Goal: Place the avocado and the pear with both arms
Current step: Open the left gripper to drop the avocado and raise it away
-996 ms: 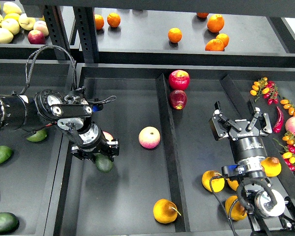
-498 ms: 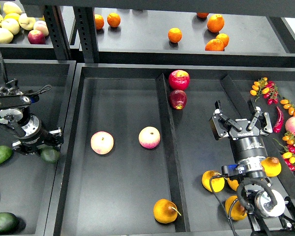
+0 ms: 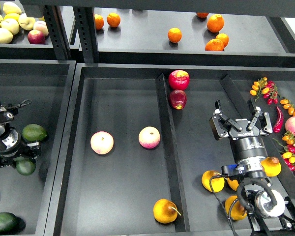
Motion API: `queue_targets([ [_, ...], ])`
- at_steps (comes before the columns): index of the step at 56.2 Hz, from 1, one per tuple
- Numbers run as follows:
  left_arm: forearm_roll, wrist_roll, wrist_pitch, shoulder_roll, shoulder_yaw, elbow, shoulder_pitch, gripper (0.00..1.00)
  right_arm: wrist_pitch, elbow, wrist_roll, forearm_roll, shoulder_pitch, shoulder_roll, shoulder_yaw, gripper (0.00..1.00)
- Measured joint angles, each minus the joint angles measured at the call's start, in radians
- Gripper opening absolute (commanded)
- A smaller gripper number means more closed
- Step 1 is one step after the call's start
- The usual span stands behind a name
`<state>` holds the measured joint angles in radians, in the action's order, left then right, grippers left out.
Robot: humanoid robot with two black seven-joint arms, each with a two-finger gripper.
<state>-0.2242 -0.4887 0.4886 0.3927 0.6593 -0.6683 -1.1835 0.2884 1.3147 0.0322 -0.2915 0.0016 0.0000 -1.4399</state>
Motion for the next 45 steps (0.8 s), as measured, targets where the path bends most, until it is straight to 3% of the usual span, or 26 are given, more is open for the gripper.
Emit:
queue_targets([
  [16, -0.002, 0.0, 0.0, -0.038, -0.002, 0.048, 0.022, 0.53, 0.0, 0.0, 0.0, 0.001, 0.0, 0.0, 0.001, 1.0],
  [25, -0.005, 0.0, 0.0, -0.058, -0.002, 0.064, 0.027, 0.68, 0.0, 0.0, 0.0, 0.002, 0.0, 0.0, 0.001, 1.0],
  [41, -0.021, 0.0, 0.0, -0.074, -0.014, 0.079, 0.028, 0.86, 0.0, 0.0, 0.0, 0.002, 0.0, 0.0, 0.0, 1.0],
  [45, -0.021, 0.0, 0.0, -0.074, -0.016, 0.079, 0.028, 0.95, 0.0, -0.001, 0.0, 0.002, 0.0, 0.0, 0.0, 1.0],
])
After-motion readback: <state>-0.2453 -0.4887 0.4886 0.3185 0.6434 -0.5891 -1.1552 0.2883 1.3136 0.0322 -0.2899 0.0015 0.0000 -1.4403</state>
